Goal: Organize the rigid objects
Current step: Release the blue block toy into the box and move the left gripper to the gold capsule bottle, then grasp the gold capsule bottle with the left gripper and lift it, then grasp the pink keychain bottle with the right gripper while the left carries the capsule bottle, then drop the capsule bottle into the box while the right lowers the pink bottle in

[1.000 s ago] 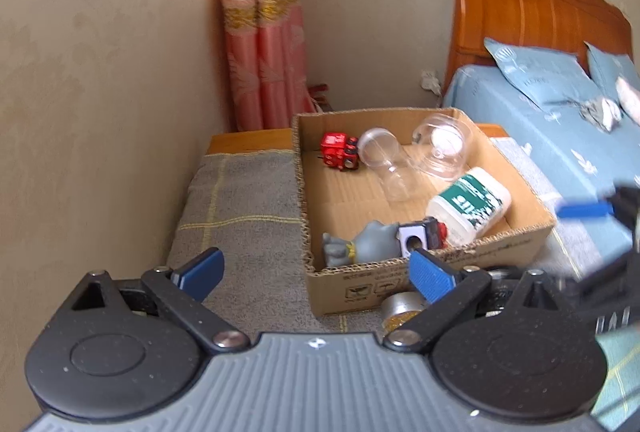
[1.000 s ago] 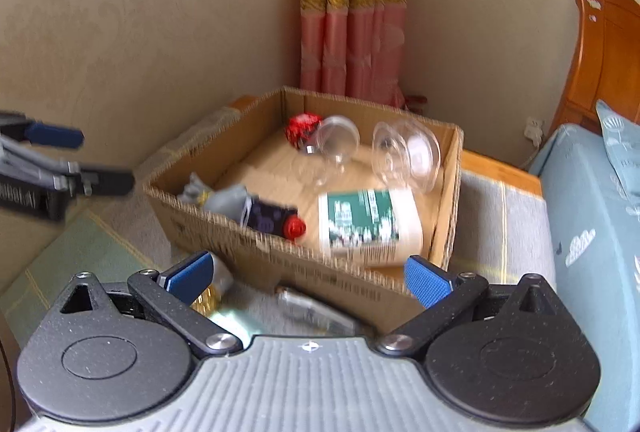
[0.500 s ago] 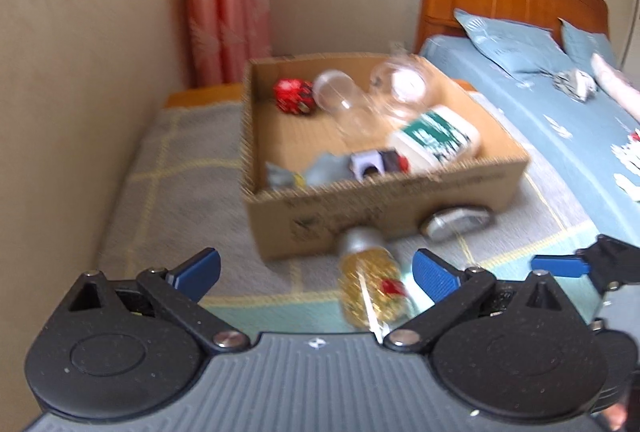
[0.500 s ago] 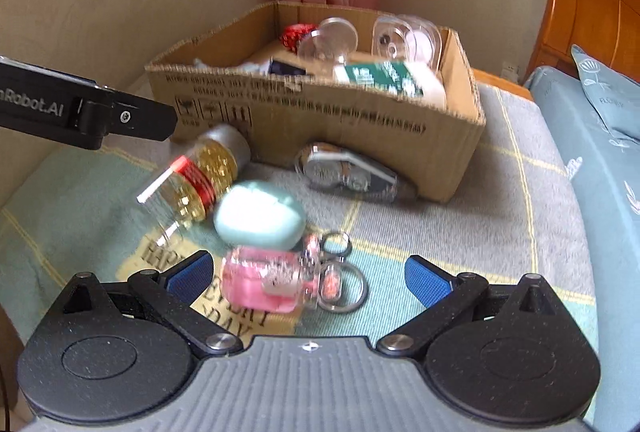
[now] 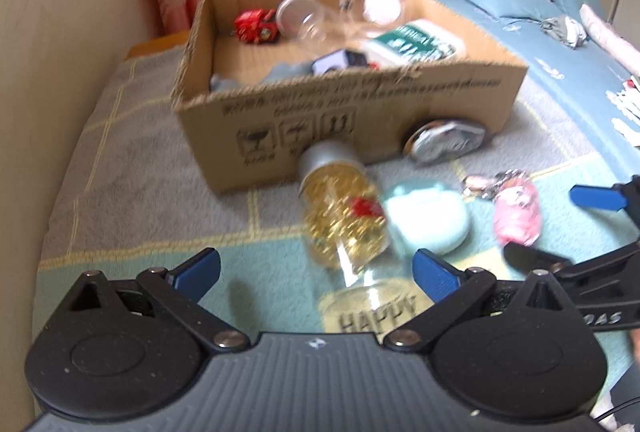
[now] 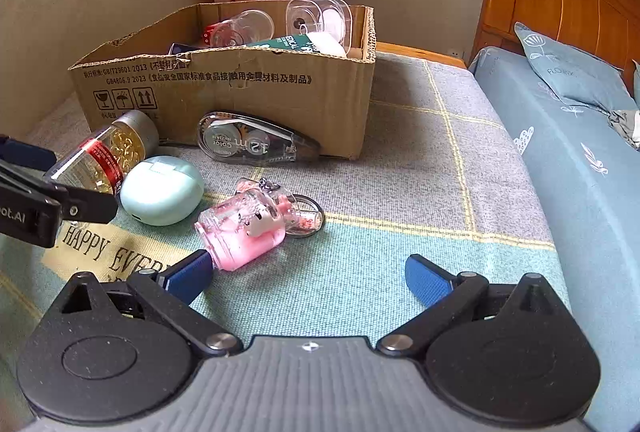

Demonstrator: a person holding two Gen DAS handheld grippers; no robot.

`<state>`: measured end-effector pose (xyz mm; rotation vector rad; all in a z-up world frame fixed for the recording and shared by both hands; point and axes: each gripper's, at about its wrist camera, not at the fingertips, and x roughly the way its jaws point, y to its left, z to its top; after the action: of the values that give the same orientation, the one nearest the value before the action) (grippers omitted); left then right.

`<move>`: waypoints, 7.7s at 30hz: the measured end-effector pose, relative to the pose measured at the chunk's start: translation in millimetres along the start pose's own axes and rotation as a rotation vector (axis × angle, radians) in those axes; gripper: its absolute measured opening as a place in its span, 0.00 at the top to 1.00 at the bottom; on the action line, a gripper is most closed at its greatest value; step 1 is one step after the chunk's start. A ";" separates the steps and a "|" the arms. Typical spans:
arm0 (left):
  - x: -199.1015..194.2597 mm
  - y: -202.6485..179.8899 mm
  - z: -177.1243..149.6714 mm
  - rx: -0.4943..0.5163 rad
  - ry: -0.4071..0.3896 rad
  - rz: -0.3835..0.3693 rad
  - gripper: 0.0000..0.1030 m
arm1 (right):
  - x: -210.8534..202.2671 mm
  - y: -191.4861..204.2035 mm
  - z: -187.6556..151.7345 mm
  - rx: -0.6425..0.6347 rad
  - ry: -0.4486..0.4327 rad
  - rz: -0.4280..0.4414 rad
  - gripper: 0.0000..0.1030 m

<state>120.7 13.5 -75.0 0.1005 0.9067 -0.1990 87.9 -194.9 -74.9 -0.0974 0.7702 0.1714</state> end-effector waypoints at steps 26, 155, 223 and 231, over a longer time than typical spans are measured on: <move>4.2 44.3 0.5 -0.132 -0.008 0.015 0.01 | -1.7 1.6 -5.4 0.010 -0.041 -0.010 0.00; -29.7 18.7 142.8 0.132 -0.114 -0.018 0.06 | -68.1 -2.4 78.2 -0.367 -0.076 0.258 0.46; -53.4 -5.7 56.8 -0.008 -0.129 0.059 0.04 | 18.4 5.2 208.9 -0.226 -0.051 0.168 0.00; -57.2 -7.6 47.1 -0.013 -0.125 0.067 0.04 | -4.5 1.6 174.0 -0.192 -0.074 0.175 0.00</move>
<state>121.1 5.4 -1.0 0.1052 0.7788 -0.1355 203.4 -167.8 52.5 -0.2045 0.6873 0.4133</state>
